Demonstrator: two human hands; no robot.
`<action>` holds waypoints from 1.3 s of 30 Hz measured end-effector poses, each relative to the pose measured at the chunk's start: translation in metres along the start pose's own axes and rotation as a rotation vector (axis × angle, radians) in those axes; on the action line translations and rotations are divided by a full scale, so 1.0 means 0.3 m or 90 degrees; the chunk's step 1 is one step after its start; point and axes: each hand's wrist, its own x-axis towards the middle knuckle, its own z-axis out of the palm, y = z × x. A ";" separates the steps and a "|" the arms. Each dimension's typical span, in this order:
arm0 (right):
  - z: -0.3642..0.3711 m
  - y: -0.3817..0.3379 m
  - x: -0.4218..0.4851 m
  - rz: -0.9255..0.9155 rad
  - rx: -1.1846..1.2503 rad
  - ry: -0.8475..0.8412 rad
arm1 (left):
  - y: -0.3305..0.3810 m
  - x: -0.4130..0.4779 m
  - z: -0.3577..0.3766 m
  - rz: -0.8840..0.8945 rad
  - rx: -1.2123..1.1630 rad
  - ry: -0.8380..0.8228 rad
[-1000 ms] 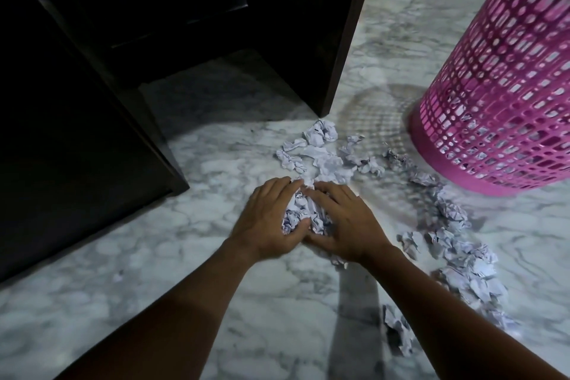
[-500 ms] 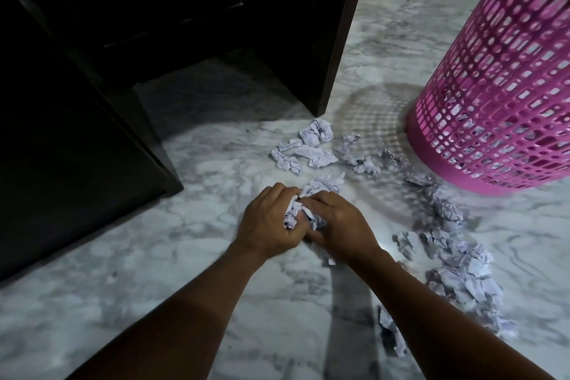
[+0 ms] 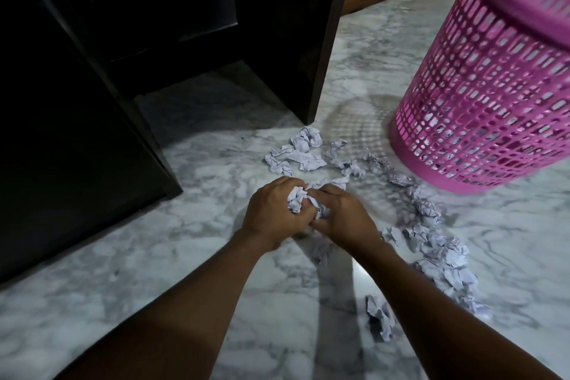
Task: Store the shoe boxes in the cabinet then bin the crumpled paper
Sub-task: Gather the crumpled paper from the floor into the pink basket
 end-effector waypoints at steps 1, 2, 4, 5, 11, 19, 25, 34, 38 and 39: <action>-0.026 -0.004 0.016 -0.005 -0.007 0.005 | 0.022 0.020 -0.010 0.001 -0.005 0.009; -0.056 -0.013 0.031 -0.007 -0.011 0.007 | 0.043 0.042 -0.021 0.007 -0.007 0.015; -0.123 -0.037 0.058 -0.015 -0.025 0.007 | 0.083 0.084 -0.050 0.023 -0.014 0.018; -0.163 -0.056 0.072 -0.022 -0.039 0.005 | 0.105 0.103 -0.068 0.031 -0.021 0.019; -0.449 -0.196 0.179 -0.036 -0.076 0.012 | 0.314 0.244 -0.205 0.061 -0.057 0.065; -1.020 -0.237 0.275 -0.052 -0.079 0.120 | 0.813 0.542 -0.315 0.159 -0.107 0.079; -1.324 -0.077 0.207 0.035 0.030 0.185 | 1.161 0.707 -0.183 0.241 -0.125 -0.016; -1.379 0.162 0.160 0.238 0.043 0.232 | 1.211 0.824 0.069 0.037 -0.165 -0.042; -1.313 0.199 0.178 0.303 -0.039 0.201 | 1.157 0.838 0.091 -0.009 -0.128 -0.167; -1.304 0.199 0.181 0.319 -0.060 0.185 | 1.143 0.837 0.090 -0.002 -0.114 -0.186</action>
